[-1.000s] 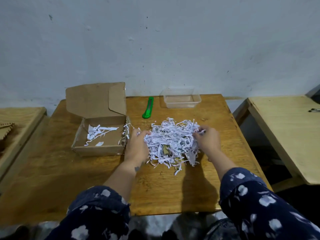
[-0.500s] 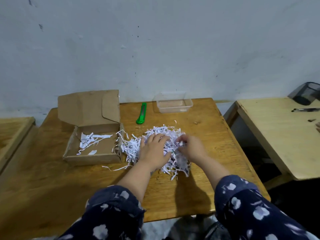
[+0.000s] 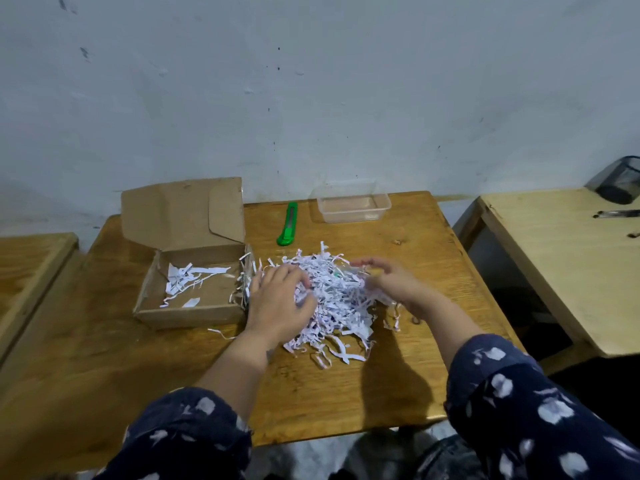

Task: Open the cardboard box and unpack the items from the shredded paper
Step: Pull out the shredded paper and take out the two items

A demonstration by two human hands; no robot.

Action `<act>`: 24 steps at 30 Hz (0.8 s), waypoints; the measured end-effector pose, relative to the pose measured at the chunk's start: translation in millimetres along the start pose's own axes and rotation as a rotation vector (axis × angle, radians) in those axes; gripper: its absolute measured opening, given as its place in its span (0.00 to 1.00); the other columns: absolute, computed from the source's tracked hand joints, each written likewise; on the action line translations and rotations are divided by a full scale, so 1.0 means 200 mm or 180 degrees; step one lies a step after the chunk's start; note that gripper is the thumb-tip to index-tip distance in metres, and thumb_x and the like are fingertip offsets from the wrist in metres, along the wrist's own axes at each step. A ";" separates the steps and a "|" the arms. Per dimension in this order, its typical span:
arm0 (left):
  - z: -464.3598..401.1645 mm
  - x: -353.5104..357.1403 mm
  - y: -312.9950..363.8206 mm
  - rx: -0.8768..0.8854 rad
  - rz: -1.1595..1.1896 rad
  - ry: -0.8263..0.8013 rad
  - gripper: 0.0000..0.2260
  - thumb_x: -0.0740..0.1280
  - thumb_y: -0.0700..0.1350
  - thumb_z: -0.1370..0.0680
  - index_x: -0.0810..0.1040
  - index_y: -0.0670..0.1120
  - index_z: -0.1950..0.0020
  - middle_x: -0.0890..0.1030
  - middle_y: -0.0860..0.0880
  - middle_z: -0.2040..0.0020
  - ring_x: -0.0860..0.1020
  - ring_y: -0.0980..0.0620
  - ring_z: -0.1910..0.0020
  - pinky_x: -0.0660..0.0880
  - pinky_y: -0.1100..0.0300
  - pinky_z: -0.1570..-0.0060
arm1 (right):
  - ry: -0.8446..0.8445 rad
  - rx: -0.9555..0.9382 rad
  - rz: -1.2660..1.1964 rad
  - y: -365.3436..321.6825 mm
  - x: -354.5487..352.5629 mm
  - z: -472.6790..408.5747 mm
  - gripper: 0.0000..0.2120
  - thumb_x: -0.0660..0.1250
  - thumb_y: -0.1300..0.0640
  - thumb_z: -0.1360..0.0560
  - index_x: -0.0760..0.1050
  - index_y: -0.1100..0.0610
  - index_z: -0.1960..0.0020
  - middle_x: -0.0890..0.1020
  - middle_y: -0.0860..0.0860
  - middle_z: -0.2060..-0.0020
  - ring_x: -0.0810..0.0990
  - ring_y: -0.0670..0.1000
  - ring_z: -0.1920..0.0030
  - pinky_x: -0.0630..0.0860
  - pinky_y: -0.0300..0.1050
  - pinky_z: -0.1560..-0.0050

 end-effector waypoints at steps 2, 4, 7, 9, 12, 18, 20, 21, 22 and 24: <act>-0.01 -0.04 0.01 -0.0011 0.0128 0.0278 0.14 0.53 0.58 0.28 0.73 0.57 0.49 0.71 0.57 0.46 0.69 0.53 0.40 0.57 0.49 0.32 | 0.0273 -0.0236 0.0188 -0.10 -0.02 -0.01 0.14 0.61 0.53 0.27 0.78 0.37 0.48 0.70 0.48 0.33 0.70 0.53 0.36 0.63 0.60 0.32; -0.05 -0.05 0.04 -0.0011 0.0069 0.0283 0.14 0.55 0.57 0.26 0.74 0.57 0.46 0.72 0.56 0.45 0.68 0.53 0.39 0.57 0.50 0.32 | 0.0443 -0.0350 0.0599 -0.15 0.00 -0.03 0.10 0.62 0.50 0.26 0.78 0.36 0.53 0.73 0.48 0.36 0.75 0.56 0.39 0.69 0.65 0.36; -0.08 0.03 0.09 0.0062 -0.0213 -0.0146 0.15 0.56 0.56 0.21 0.71 0.57 0.36 0.71 0.56 0.36 0.65 0.53 0.31 0.53 0.46 0.27 | 0.0248 -0.0324 0.0959 -0.11 0.15 -0.08 0.09 0.63 0.58 0.24 0.78 0.48 0.48 0.81 0.51 0.49 0.81 0.54 0.53 0.79 0.55 0.47; -0.07 0.10 0.07 0.0015 -0.0428 -0.0530 0.18 0.57 0.55 0.20 0.66 0.57 0.30 0.67 0.56 0.30 0.60 0.53 0.27 0.46 0.43 0.26 | 0.0453 -0.0332 0.1464 -0.07 0.20 -0.10 0.09 0.65 0.58 0.25 0.77 0.52 0.46 0.80 0.53 0.48 0.79 0.55 0.51 0.77 0.50 0.48; -0.05 0.12 0.00 -0.0129 -0.0594 -0.0590 0.18 0.57 0.52 0.20 0.66 0.58 0.30 0.68 0.55 0.30 0.62 0.53 0.28 0.45 0.43 0.26 | 0.0710 -0.0220 0.1629 0.00 0.17 -0.11 0.08 0.65 0.57 0.24 0.77 0.56 0.46 0.82 0.55 0.51 0.78 0.54 0.56 0.71 0.43 0.58; 0.00 0.07 -0.13 -0.0407 -0.0714 -0.0293 0.16 0.57 0.47 0.21 0.67 0.57 0.33 0.71 0.54 0.34 0.66 0.53 0.32 0.52 0.52 0.28 | 0.0861 0.0370 0.1847 0.19 -0.01 -0.05 0.08 0.66 0.57 0.25 0.77 0.55 0.47 0.83 0.55 0.53 0.77 0.55 0.59 0.74 0.46 0.59; 0.00 0.04 -0.12 -0.0444 -0.0561 -0.0146 0.15 0.57 0.48 0.21 0.69 0.56 0.35 0.72 0.54 0.36 0.66 0.53 0.33 0.54 0.52 0.30 | 0.0763 0.0351 0.1579 0.18 -0.03 -0.05 0.09 0.67 0.55 0.27 0.74 0.49 0.48 0.81 0.54 0.49 0.78 0.57 0.49 0.77 0.54 0.48; -0.01 0.02 -0.10 -0.0428 -0.0490 -0.0004 0.15 0.56 0.49 0.22 0.71 0.54 0.36 0.72 0.54 0.37 0.67 0.53 0.34 0.56 0.52 0.31 | 0.0756 0.0295 0.1481 0.15 -0.03 -0.04 0.09 0.66 0.55 0.28 0.73 0.46 0.49 0.79 0.53 0.46 0.75 0.57 0.42 0.72 0.57 0.40; -0.02 0.00 -0.08 -0.0385 -0.0451 0.0174 0.15 0.56 0.50 0.22 0.72 0.53 0.37 0.73 0.53 0.37 0.67 0.52 0.35 0.58 0.52 0.32 | 0.0799 0.0233 0.1351 0.11 -0.04 -0.04 0.09 0.65 0.55 0.28 0.74 0.46 0.49 0.76 0.52 0.42 0.70 0.56 0.37 0.65 0.58 0.34; -0.05 -0.05 0.00 -0.0198 -0.0444 0.0570 0.16 0.54 0.54 0.23 0.74 0.53 0.39 0.73 0.52 0.40 0.68 0.50 0.37 0.60 0.50 0.35 | 0.1018 0.0073 0.1118 0.01 -0.06 -0.05 0.10 0.64 0.55 0.27 0.75 0.47 0.47 0.71 0.50 0.37 0.63 0.54 0.32 0.55 0.54 0.32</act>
Point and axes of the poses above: each hand's wrist, its own z-axis away from the middle knuckle, its own x-axis out of the palm, y = z × x, the point moved 8 cm from there along -z, towards the middle knuckle
